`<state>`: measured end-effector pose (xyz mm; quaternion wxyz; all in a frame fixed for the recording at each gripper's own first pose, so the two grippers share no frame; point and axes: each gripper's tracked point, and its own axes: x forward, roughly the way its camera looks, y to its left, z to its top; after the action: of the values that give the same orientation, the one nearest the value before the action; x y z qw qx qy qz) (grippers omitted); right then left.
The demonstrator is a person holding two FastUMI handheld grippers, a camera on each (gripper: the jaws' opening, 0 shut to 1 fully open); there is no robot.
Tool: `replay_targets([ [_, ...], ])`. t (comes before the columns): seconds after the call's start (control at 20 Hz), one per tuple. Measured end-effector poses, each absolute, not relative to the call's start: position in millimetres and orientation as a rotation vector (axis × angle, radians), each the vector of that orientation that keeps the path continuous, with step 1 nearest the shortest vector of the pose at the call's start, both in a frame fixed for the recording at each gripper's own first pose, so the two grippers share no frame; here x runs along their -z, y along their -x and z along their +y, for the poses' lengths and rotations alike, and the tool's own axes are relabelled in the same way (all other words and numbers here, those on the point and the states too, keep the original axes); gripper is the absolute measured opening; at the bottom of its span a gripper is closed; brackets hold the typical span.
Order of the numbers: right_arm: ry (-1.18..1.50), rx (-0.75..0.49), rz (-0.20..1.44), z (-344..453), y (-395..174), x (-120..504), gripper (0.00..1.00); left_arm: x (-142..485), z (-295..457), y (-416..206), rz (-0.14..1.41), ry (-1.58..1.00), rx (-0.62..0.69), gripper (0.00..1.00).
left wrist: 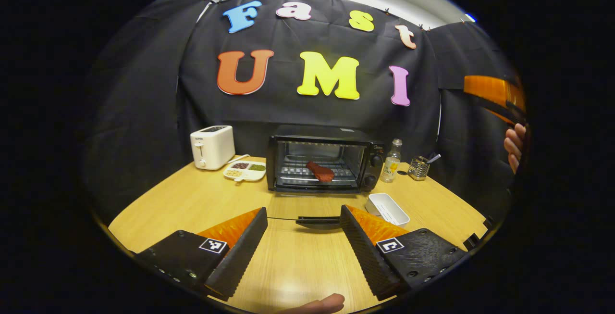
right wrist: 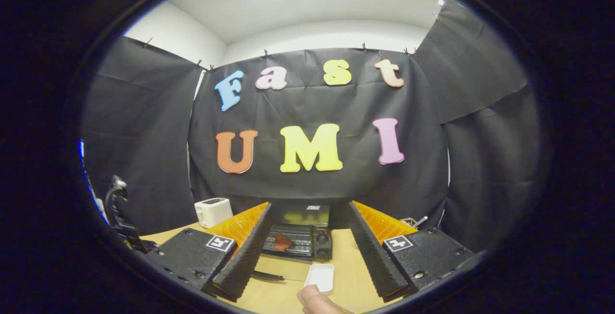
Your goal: Open the electric oven with the left hand, put the food in, and close the electric oven.
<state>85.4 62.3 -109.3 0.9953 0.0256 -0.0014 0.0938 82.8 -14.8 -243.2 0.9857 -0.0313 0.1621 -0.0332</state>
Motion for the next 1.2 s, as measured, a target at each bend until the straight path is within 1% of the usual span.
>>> replay_targets([
  [0.15, -0.05, -0.157, -0.015, 35, -77, 105, 0.98, 276, -36, -99, 0.394, 0.04, 0.099, 0.97],
  [0.2, -0.042, -0.137, -0.013, 25, -75, 107, 1.0, 286, -41, -106, 0.413, 0.036, 0.105, 0.97],
  [0.3, -0.027, -0.112, -0.011, 9, -73, 111, 0.98, 304, -51, -117, 0.454, 0.035, 0.114, 0.97],
  [0.5, -0.029, -0.116, -0.012, -2, -69, 114, 0.98, 340, -56, -134, 0.533, 0.017, 0.095, 0.97],
  [0.75, -0.034, -0.149, 0.023, 1, -71, 126, 0.96, 352, -64, -149, 0.543, 0.004, 0.105, 0.97],
  [0.85, -0.029, -0.147, 0.034, -2, -77, 129, 0.98, 362, -64, -155, 0.561, -0.009, 0.105, 0.98],
  [0.9, -0.03, -0.148, 0.034, -1, -78, 128, 0.97, 368, -62, -157, 0.574, -0.014, 0.101, 0.97],
  [1.0, -0.034, -0.147, 0.029, -1, -81, 129, 0.98, 377, -52, -162, 0.591, -0.041, 0.06, 0.97],
  [1.2, -0.011, -0.166, 0.053, 6, -84, 137, 0.98, 381, -55, -160, 0.605, -0.046, 0.058, 0.95],
])
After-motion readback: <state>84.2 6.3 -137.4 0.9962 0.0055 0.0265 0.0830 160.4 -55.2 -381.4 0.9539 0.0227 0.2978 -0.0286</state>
